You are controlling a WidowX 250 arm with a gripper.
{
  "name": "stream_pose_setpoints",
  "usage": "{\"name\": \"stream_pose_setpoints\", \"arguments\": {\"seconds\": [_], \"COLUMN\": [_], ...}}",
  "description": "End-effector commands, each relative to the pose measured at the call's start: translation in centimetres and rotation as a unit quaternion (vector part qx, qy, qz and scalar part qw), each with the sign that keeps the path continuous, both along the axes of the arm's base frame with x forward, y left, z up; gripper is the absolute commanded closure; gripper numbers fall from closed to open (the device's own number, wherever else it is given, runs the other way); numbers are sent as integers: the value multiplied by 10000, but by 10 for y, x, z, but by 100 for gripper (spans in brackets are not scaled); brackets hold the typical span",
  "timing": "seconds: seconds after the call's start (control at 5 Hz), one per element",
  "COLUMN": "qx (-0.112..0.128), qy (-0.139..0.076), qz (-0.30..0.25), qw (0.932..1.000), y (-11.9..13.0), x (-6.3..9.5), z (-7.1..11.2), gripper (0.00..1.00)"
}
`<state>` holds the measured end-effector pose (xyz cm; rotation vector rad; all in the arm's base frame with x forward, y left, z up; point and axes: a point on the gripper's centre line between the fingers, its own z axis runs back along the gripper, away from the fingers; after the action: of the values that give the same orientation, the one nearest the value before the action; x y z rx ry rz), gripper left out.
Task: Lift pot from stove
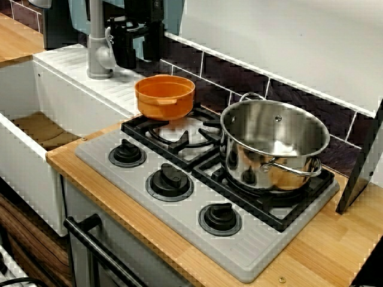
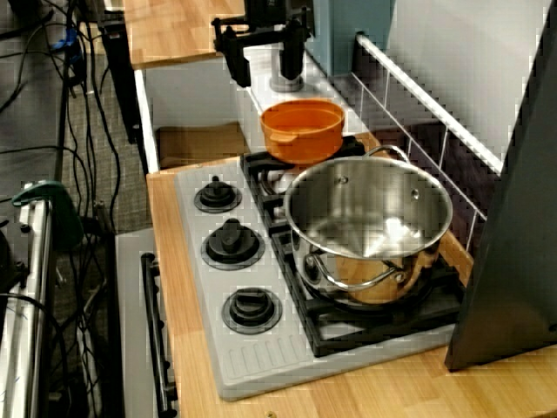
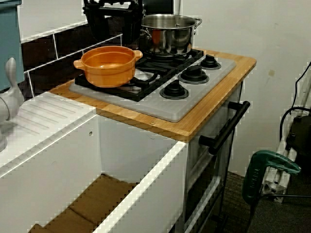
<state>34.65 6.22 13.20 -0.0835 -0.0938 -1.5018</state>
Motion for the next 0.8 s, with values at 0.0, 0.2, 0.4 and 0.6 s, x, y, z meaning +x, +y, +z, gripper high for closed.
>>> {"name": "stream_pose_setpoints", "arguments": {"seconds": [0.0,0.2,0.4,0.6], "qx": [238,187,344,464], "qy": [-206,-142,-81,-62], "qz": [-37,27,110,252], "qw": [9995,9997,9993,9986], "y": [3,2,-3,-3], "x": [0,-4,-5,-9], "z": [6,0,-22,-38], "gripper": [0,0,0,0]}}
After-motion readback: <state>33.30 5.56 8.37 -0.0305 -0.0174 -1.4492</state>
